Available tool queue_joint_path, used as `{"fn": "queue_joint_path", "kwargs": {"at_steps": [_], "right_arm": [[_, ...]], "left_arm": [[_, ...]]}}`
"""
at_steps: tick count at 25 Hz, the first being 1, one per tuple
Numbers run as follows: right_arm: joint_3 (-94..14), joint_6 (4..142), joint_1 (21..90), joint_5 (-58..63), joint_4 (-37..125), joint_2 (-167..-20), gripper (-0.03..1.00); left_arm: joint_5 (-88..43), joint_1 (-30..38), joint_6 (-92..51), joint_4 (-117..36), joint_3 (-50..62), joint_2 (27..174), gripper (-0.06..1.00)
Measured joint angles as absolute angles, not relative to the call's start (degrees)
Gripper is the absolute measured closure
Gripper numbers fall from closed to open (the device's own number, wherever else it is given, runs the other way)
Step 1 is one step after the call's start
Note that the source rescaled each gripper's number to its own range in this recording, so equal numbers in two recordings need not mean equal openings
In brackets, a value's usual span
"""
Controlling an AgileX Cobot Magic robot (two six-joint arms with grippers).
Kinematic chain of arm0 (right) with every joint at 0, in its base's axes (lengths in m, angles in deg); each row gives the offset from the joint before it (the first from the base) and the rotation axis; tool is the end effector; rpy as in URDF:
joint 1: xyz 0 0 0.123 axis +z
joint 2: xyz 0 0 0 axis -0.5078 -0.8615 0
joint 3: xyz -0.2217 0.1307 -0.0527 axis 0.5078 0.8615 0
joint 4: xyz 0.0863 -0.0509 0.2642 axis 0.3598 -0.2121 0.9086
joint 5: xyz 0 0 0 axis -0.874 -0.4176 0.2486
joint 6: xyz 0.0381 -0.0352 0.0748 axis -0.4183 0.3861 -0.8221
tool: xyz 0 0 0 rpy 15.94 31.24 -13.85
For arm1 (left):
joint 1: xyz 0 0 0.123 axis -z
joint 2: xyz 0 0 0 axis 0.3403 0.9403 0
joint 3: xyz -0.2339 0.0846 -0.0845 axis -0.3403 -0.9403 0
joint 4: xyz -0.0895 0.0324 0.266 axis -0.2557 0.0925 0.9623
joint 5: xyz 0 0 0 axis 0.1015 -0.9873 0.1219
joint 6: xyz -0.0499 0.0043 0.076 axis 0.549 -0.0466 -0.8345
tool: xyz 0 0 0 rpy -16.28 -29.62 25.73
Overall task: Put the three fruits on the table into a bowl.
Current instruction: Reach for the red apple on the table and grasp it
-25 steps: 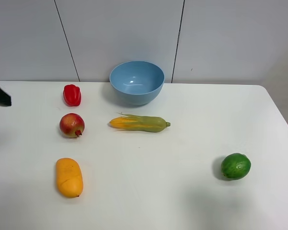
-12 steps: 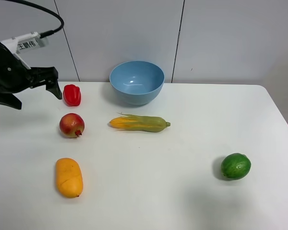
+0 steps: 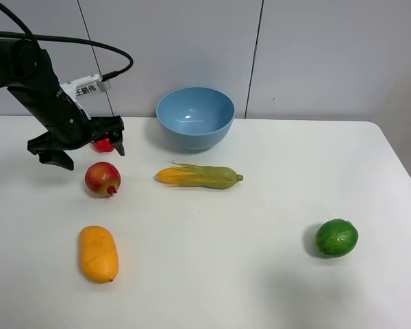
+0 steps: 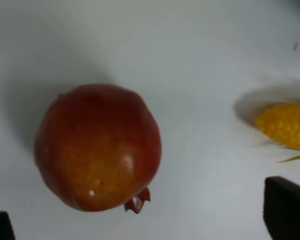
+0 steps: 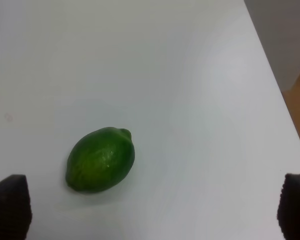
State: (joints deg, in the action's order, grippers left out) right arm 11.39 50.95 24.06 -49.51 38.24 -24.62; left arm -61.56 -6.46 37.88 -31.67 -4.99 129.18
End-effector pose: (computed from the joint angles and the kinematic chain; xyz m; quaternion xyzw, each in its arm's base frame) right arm 0.0576 -0.0041 0.2890 0.0439 0.8728 -0.0153 0.4858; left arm 0.3663 -0.0931 0.1661 -0.1210 0.9787 -0.0853 0.1419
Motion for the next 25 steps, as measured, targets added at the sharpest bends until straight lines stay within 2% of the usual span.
{"fn": "queue_joint_path", "kwargs": {"at_steps": [25], "right_arm": [[11.39, 50.95, 24.06, -49.51, 38.24, -24.62, -0.03]], "left_arm": [[-55.1, -5.96, 39.16, -27.78, -4.99, 139.22, -0.06]]}}
